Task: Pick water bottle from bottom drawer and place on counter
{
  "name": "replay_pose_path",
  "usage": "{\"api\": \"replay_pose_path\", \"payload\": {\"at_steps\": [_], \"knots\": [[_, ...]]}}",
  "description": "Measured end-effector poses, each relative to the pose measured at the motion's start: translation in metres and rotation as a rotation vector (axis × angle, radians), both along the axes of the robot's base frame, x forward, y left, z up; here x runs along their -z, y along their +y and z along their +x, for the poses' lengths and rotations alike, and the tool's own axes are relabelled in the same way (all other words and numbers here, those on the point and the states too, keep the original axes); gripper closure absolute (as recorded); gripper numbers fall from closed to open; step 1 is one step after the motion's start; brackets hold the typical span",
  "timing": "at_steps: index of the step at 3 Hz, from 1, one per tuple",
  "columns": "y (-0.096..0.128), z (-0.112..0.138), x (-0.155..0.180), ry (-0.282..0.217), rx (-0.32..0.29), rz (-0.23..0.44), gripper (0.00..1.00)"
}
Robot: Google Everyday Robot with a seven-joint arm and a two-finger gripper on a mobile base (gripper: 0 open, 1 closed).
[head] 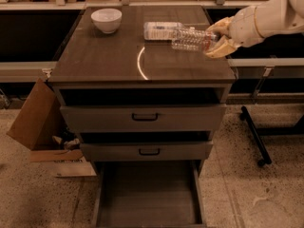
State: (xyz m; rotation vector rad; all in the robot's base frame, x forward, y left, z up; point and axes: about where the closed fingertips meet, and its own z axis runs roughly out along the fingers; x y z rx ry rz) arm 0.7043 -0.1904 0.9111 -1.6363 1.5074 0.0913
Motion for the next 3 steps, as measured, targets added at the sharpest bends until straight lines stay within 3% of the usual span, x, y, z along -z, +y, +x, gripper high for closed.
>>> {"api": "replay_pose_path", "payload": {"at_steps": [1, 2, 3], "knots": [[0.022, 0.025, 0.006, 0.059, 0.062, 0.063, 1.0], [0.041, 0.045, 0.016, 0.151, 0.128, 0.117, 0.81], [0.058, 0.058, 0.028, 0.243, 0.153, 0.159, 0.58]]}}
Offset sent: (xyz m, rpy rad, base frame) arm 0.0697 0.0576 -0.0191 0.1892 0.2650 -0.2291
